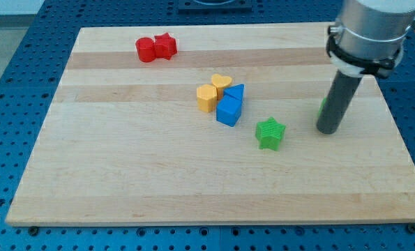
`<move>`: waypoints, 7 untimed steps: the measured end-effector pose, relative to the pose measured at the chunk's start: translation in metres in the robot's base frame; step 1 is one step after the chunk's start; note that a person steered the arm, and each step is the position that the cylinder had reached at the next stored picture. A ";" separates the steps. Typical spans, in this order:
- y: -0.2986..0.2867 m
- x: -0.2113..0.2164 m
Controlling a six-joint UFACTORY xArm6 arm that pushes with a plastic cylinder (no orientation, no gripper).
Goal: Place the green circle right to the red star
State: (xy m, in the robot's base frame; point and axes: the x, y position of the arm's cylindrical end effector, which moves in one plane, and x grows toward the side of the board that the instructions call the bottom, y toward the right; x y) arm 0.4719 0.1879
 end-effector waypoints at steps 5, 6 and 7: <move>-0.002 -0.104; -0.006 -0.094; 0.021 -0.084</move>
State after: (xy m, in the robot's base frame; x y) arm 0.3877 0.2084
